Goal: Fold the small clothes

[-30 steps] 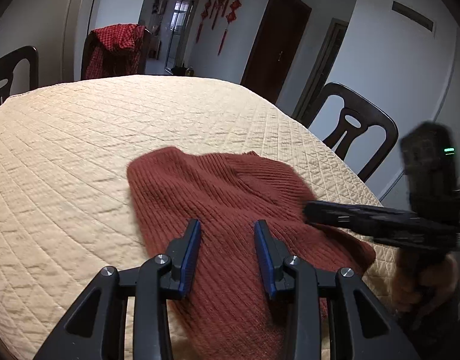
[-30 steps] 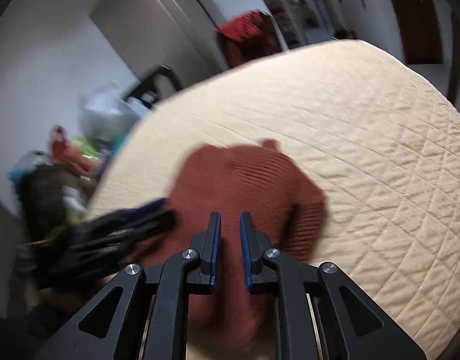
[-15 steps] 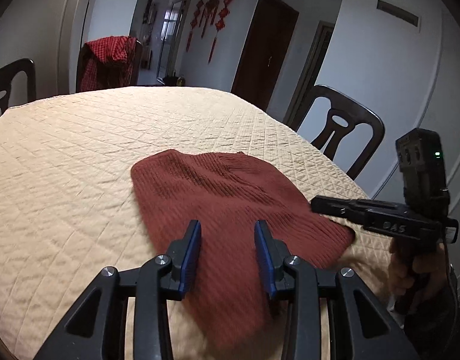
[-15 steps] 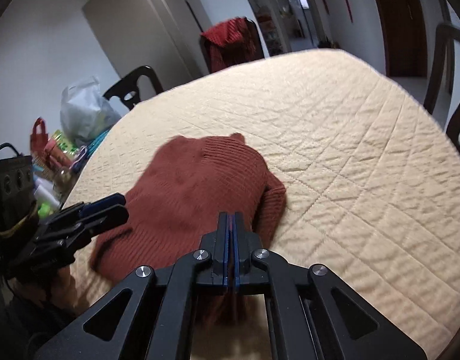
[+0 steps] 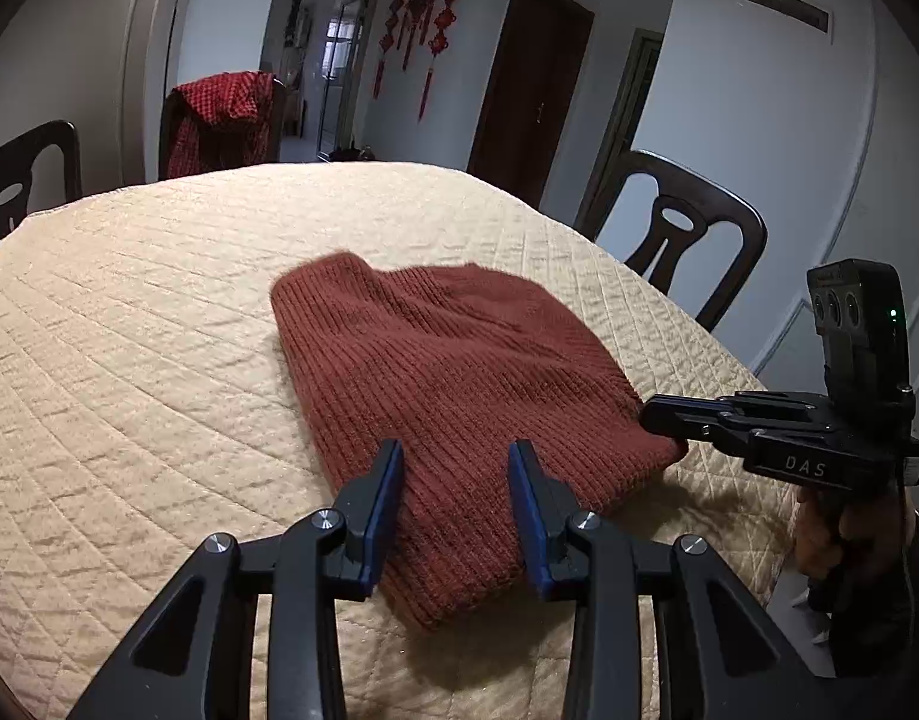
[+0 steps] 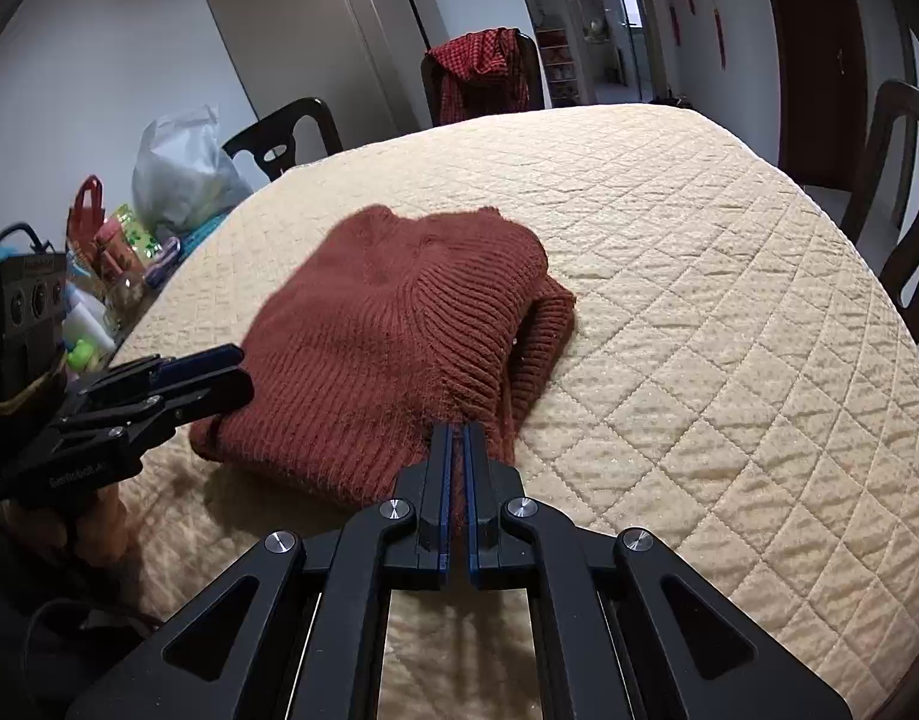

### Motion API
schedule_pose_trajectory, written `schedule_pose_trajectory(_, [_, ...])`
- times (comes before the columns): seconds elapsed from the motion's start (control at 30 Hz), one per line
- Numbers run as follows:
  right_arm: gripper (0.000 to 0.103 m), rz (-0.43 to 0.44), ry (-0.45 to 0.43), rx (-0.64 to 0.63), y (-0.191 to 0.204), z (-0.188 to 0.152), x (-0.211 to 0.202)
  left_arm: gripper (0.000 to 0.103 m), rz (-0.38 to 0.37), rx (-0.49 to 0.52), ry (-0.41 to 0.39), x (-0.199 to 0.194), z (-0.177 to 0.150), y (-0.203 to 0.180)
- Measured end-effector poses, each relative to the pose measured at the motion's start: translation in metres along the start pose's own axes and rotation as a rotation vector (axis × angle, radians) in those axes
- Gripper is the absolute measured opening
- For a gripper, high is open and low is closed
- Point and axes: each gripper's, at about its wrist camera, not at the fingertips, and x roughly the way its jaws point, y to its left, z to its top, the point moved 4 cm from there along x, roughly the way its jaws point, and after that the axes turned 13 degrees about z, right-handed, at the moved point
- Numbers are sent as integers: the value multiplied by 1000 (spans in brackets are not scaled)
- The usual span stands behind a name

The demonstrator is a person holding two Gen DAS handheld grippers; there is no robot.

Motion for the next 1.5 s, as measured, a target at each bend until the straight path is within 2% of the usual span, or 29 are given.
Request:
schedule_pose_trajectory(0.13, [4, 28, -54, -15, 9, 13, -7, 38, 24, -12, -22, -1, 14, 6])
schedule_pose_trajectory(0.27, [4, 26, -61, -30, 10, 32, 11, 38, 66, -18, -20, 16, 36, 11])
schedule_pose_trajectory(0.4, [4, -13, 15, 2, -6, 30, 40, 38, 92, -18, 43, 38, 27, 9])
schedule_pose_trajectory(0.5, [4, 14, 2, 24, -10, 29, 41, 38, 125, 8, 27, 40, 21, 4])
schedule_pose_trajectory(0.77, [4, 25, -24, -22, 11, 26, 12, 38, 128, -2, 14, 18, 21, 9])
schedule_pose_trajectory(1.0, [4, 17, 6, -44, 18, 7, 11, 38, 150, -14, 16, 3, 8, 14])
schedule_pose_trajectory(1.13, [4, 18, 32, -18, 8, -1, 17, 38, 128, -49, 36, 7, -5, 18])
schedule_pose_trajectory(1.4, [5, 21, 17, 3, 6, -1, 14, 38, 93, -89, 34, 8, -7, 25])
schedule_pose_trajectory(1.5, [8, 24, -7, 35, 4, 2, 8, 40, 74, -121, 40, 7, -3, 32])
